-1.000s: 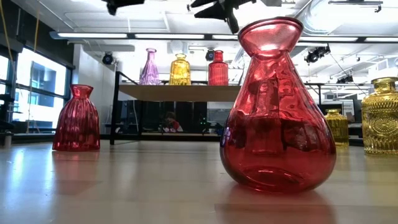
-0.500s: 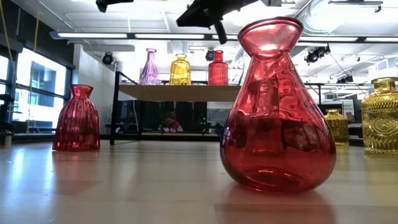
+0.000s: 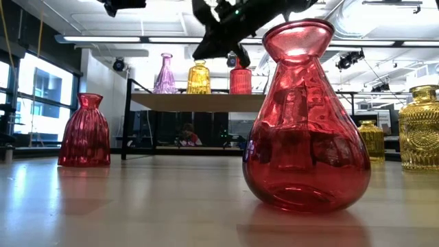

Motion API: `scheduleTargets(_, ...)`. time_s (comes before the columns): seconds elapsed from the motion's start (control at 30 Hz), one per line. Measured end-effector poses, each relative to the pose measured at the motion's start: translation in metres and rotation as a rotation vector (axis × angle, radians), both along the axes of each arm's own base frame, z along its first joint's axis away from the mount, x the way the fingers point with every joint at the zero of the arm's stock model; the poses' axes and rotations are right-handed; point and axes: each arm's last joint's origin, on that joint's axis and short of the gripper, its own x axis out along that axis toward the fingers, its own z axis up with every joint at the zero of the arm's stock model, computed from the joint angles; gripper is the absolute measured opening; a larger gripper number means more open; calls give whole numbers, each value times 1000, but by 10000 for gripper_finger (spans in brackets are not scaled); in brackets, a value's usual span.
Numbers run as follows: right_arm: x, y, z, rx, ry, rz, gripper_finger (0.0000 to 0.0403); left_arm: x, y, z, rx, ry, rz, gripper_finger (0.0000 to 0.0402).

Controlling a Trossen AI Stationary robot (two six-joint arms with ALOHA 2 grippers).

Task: Sort vases onto shelf
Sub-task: Adjust the vases on the shelf

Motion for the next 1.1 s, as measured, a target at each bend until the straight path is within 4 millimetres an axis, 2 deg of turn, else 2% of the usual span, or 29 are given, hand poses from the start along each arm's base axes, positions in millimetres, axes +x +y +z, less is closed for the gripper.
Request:
scheduleTargets(0.5, 5, -5, -11, -36, -6, -163, 0, 0, 0, 0, 18, 5, -3, 71)
scheduleTargets(0.7, 15, -6, -23, -35, -40, -166, 0, 0, 0, 0, 31, 9, -5, 71)
scheduleTargets(1.1, 15, -14, -27, -50, -25, -216, 0, 0, 0, 0, 31, 10, -6, 71)
